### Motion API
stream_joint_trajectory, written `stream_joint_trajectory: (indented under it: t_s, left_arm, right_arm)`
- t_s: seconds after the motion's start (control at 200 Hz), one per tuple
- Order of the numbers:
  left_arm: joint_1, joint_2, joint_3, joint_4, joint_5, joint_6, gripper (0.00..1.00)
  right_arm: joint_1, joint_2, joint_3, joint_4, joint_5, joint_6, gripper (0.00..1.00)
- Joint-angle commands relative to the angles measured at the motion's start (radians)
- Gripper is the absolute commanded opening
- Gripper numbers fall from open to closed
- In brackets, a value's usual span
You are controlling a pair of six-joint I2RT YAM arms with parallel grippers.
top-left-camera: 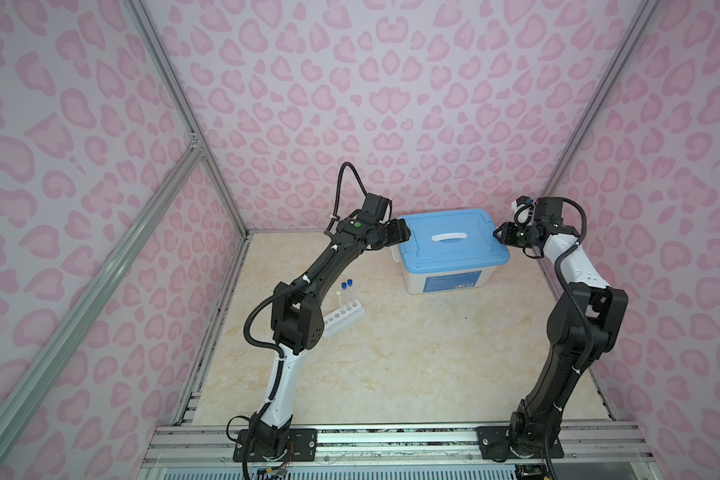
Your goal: Organize the chemistry lab equipment
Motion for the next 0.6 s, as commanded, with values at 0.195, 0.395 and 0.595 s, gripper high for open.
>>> stream_joint_trajectory:
  t_s: [0.195, 0.395, 0.595]
  left_arm:
    - [0.003, -0.058, 0.017, -0.02, -0.029, 0.064, 0.77]
    - [0.013, -0.075, 0.01, -0.018, -0.021, 0.069, 0.77]
    - [0.022, -0.111, -0.041, 0.001, -0.02, 0.072, 0.77]
  right_arm:
    - [-0.004, -0.003, -0.051, 0.028, -0.052, 0.034, 0.36]
    - [-0.001, -0.06, -0.15, 0.086, -0.076, 0.07, 0.35]
    - [0.015, -0.125, -0.238, 0.119, -0.064, 0.088, 0.34]
